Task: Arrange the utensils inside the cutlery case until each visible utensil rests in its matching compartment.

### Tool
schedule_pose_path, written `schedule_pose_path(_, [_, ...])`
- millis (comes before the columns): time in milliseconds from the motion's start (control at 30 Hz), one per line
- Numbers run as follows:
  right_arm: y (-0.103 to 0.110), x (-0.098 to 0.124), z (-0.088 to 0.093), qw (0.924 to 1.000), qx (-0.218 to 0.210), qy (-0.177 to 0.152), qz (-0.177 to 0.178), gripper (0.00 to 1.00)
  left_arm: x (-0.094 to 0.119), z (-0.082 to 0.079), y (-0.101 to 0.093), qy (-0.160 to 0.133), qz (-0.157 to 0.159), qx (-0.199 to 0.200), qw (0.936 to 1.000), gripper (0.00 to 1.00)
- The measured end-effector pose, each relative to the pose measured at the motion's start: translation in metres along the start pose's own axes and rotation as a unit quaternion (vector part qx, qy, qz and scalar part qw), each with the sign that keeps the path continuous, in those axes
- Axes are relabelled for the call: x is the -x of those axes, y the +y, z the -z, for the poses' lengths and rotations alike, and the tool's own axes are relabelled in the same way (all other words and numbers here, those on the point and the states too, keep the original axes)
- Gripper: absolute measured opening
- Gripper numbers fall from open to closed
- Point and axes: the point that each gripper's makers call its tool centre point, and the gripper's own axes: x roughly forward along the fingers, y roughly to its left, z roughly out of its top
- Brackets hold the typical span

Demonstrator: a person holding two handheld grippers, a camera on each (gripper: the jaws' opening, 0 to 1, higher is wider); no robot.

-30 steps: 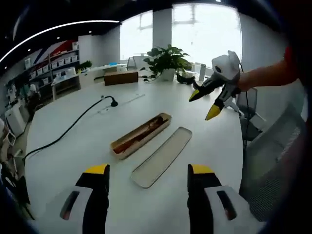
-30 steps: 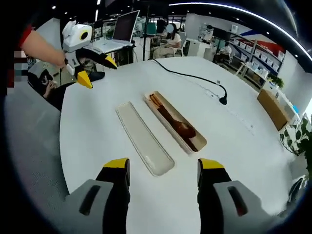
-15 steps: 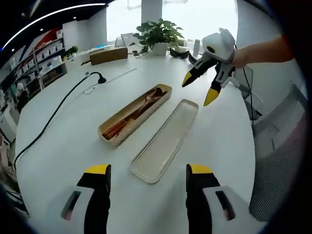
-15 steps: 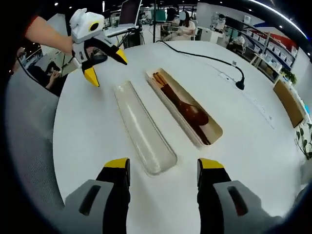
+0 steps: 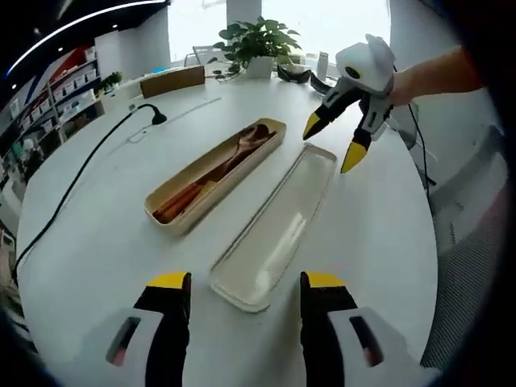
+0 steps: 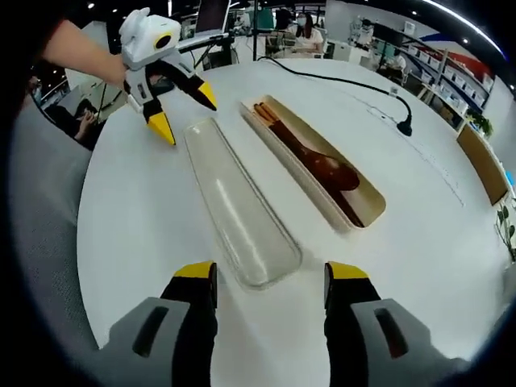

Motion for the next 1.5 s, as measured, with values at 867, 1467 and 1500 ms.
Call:
schedule_pose_path(867, [0.01, -0.004, -0.005, 0.9999, 0.003, -0.016, -0.004, 0.43, -0.006, 0.001, 0.0, -0.007, -0.013, 0.016, 0.9998, 0.5])
schedule_pose_path(1467, [0.041, 0.008, 0.007, 0.9965, -0.07, -0.011, -0.045, 0.44, 0.0, 0.017, -0.023, 0.014, -0.024, 0.045, 0.9986, 0.53])
schedule_pose_path(1500, [0.042, 0.008, 0.008, 0.9961, -0.074, -0.013, -0.047, 0.44, 0.001, 0.017, -0.024, 0.016, -0.023, 0.046, 0.9986, 0.53])
